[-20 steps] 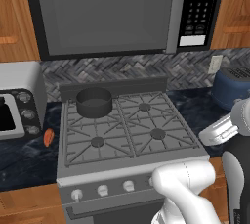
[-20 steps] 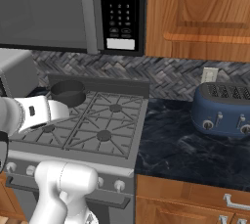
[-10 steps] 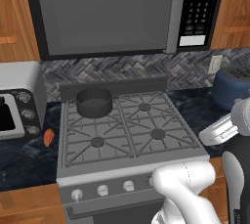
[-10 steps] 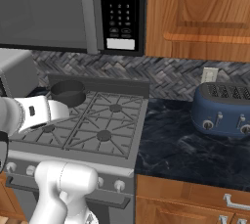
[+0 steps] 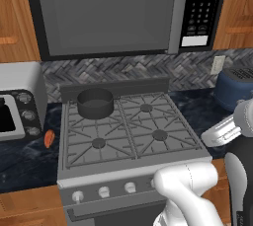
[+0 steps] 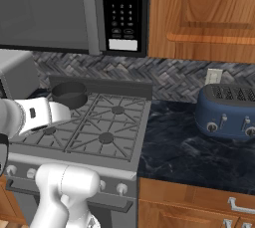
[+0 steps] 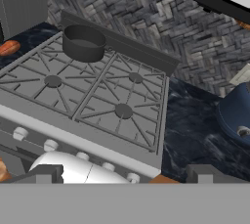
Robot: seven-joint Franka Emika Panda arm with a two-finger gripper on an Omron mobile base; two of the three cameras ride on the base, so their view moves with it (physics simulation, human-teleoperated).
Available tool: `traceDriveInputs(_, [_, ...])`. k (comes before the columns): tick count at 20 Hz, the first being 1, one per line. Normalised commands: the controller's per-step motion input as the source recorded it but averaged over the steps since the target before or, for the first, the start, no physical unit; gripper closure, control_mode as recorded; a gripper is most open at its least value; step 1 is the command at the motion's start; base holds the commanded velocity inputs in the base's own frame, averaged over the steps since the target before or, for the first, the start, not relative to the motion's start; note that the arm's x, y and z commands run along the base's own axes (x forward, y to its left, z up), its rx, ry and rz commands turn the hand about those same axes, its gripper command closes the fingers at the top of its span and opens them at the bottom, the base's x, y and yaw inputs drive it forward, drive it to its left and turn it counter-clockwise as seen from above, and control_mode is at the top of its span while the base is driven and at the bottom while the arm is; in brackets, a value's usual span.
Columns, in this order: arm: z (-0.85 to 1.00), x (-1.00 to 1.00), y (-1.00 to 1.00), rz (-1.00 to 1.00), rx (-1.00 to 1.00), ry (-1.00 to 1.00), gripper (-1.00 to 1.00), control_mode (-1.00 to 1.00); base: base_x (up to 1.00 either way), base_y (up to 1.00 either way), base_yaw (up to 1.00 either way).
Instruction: Turn on the burner for the pot on the stove. Wait thirty seconds for the pot to heat up. Then add the sweet potato to the pot.
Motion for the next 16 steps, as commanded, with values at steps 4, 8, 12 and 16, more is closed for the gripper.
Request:
traceDriveInputs(4, [0.0,0.0,0.0,0.0,0.0,0.0,-1.0,-1.0,0.0,0.0,0.0])
traceDriveInputs(8, [0.0,0.0,0.0,0.0,0.0,0.0,-1.0,-1.0,0.0,0.0,0.0])
traceDriveInputs(12, [0.0,0.0,0.0,0.0,0.0,0.0,-1.0,-1.0,0.0,0.0,0.0])
traceDriveInputs(16, [0.0,0.0,0.0,0.0,0.0,0.0,-1.0,-1.0,0.0,0.0,0.0])
